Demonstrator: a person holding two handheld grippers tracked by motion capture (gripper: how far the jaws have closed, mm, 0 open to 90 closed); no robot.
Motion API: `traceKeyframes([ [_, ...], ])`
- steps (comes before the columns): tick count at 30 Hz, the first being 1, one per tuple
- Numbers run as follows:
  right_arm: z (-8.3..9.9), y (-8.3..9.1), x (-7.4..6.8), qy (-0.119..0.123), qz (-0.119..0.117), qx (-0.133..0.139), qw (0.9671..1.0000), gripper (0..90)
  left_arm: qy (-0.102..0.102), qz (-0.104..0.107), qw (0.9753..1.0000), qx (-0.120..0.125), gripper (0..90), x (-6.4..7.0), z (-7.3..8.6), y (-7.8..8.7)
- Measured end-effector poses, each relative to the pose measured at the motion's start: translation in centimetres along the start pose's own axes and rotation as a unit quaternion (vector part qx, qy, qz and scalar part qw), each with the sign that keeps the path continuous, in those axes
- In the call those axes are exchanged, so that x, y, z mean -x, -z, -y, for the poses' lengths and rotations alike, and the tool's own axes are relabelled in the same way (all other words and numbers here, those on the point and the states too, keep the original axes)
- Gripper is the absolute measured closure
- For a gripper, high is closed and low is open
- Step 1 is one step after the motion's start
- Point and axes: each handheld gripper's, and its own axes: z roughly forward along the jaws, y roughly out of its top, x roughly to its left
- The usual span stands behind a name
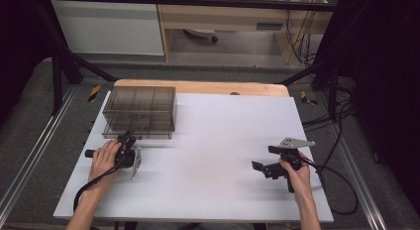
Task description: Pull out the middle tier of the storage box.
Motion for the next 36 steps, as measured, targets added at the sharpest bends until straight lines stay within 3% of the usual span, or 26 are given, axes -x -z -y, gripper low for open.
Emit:
traceKeyframes([
  [36,0.0,0.0,-0.02,0.0,-0.001,0.0,1.0,0.5,0.001,0.004,1.0,-0.001,61.4,0.32,-0.15,0.76],
])
